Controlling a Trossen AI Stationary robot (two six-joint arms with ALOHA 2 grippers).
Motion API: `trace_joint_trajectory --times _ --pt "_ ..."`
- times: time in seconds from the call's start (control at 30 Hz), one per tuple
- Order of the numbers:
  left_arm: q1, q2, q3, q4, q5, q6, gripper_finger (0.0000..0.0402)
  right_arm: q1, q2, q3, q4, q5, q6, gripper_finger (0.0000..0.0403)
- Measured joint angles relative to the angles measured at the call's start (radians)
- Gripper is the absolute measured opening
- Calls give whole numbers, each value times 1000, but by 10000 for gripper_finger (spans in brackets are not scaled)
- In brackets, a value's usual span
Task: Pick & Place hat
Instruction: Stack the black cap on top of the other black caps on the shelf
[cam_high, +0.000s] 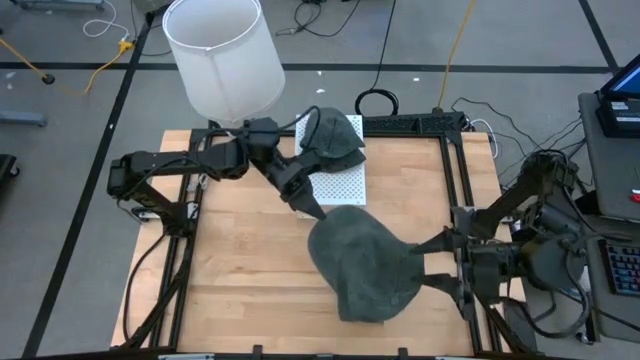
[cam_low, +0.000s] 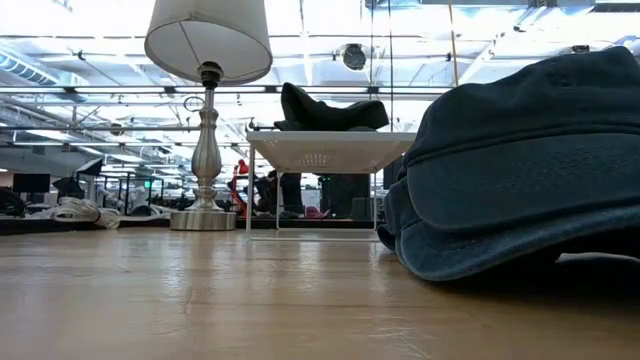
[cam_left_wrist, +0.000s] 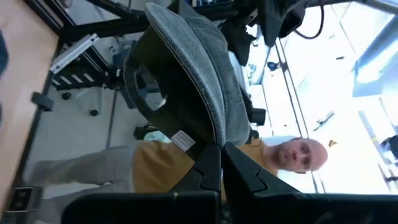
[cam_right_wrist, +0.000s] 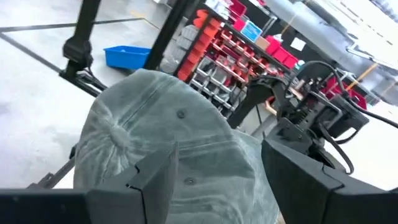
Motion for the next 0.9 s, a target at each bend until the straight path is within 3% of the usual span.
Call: trace_joint_trajectory --times 0.13,0.27,0.5,0.9 --pt "-21 0 11 -26 -63 -16 0 27 -1 5 2 -7 6 224" --pt "-35 0 13 -52 -152 -22 0 60 -1 33 -47 -105 15 224" --pt "-39 1 13 -52 -222 -55 0 125 -1 35 -167 -104 58 224" --pt "-48 1 13 -51 -229 -124 0 109 23 35 -390 -97 229 224"
